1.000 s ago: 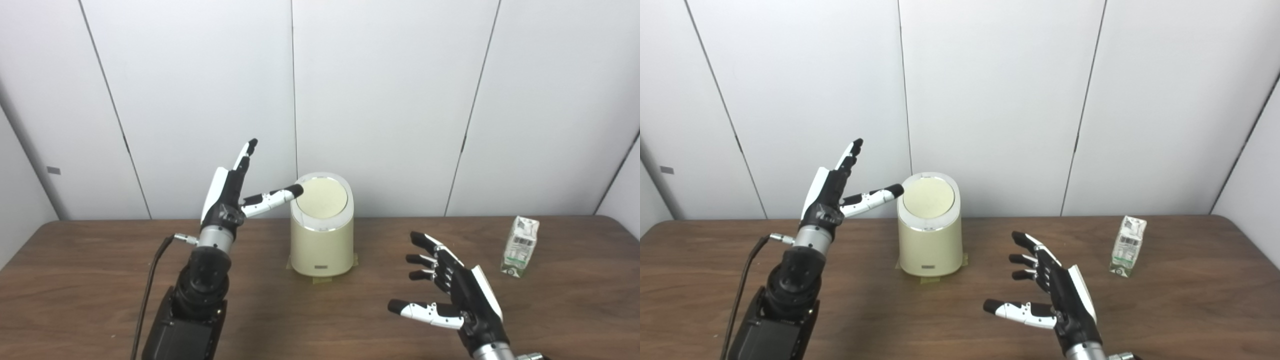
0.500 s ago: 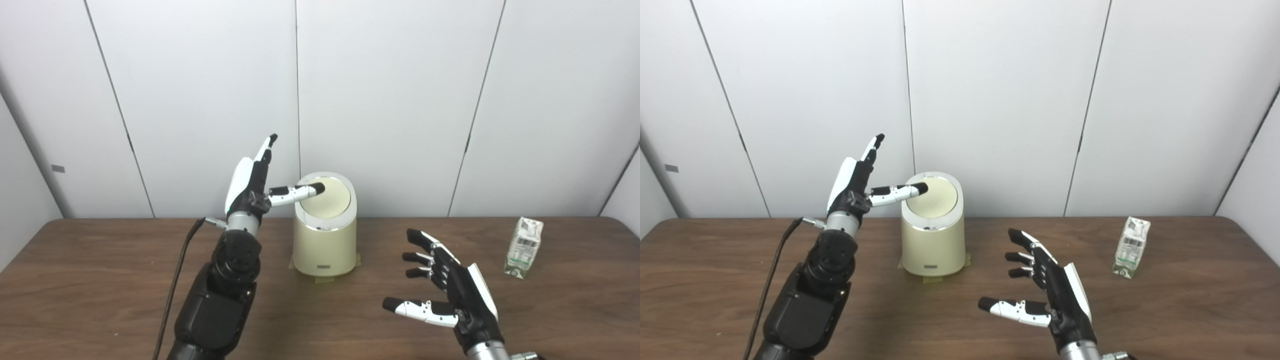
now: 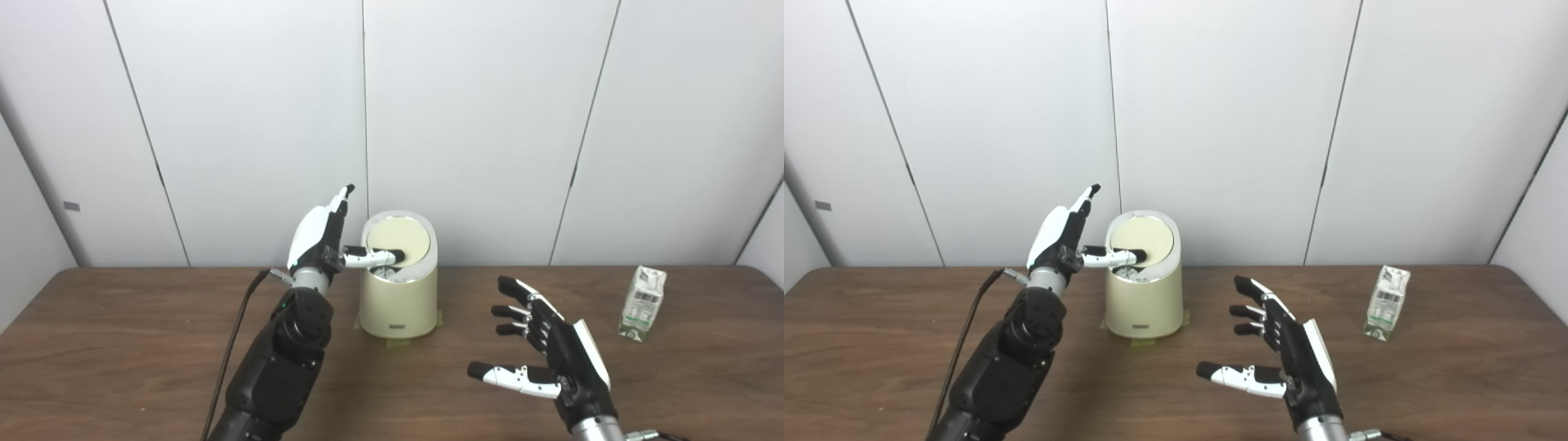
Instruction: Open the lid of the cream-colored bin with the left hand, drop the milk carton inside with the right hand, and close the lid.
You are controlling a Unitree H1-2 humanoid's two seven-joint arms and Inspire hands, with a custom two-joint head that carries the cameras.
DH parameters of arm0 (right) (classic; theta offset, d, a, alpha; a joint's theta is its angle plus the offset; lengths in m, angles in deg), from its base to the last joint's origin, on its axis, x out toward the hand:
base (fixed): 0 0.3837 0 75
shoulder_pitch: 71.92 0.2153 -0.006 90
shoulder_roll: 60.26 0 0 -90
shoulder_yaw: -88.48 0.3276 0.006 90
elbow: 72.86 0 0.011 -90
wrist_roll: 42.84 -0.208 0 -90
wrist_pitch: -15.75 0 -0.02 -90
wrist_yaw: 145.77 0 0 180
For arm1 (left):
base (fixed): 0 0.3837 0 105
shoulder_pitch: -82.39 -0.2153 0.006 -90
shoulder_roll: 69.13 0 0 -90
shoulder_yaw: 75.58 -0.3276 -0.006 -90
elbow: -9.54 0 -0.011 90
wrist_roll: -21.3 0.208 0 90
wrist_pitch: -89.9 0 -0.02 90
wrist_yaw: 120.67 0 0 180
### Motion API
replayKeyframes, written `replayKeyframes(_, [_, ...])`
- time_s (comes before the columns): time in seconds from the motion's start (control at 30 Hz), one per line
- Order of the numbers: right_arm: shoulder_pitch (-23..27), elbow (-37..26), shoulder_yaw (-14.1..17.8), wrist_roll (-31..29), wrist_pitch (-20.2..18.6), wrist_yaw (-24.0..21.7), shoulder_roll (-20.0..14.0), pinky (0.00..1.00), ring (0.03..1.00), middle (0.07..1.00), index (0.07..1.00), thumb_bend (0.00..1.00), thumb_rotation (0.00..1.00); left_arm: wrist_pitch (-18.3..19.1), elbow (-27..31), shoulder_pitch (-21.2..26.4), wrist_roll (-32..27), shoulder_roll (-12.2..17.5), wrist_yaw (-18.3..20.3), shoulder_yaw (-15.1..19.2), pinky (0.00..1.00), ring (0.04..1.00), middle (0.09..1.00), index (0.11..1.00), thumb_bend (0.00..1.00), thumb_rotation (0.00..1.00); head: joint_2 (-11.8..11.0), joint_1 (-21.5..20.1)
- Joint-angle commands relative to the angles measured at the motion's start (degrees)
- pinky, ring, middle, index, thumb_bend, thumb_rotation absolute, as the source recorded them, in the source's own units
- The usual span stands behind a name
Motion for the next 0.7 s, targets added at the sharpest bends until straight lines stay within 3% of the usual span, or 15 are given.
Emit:
replayKeyframes(0.0, [1.4,-2.4,-0.1,-0.2,0.6,0.1,0.4,0.67,0.758,0.868,0.835,0.74,0.13,-0.6,0.6,3.8,2.2,0.4,-1.7,-0.6,1.00,1.000,1.000,1.000,1.00,0.24,0.1,-0.2])
replayKeyframes(0.3, [1.3,-3.1,-0.4,-0.2,-0.2,0.0,0.6,0.68,0.755,0.867,0.833,0.74,0.11,-1.3,-1.0,3.8,5.7,0.8,-4.1,-2.5,1.00,1.000,1.000,1.000,0.94,0.16,0.6,-0.2])
replayKeyframes(0.4, [1.3,-3.2,-0.4,-0.4,-0.3,0.0,0.7,0.68,0.758,0.866,0.832,0.74,0.12,0.1,-1.2,4.1,9.6,1.9,-4.4,-5.2,1.00,1.000,1.000,1.000,0.92,0.16,0.7,-0.3])
replayKeyframes(0.67, [1.4,-3.2,-0.5,-0.1,-0.1,0.0,0.4,0.67,0.753,0.870,0.842,0.74,0.14,6.5,1.4,5.1,20.4,6.5,3.1,-13.8,1.00,1.000,1.000,1.000,0.95,0.07,0.8,0.0])
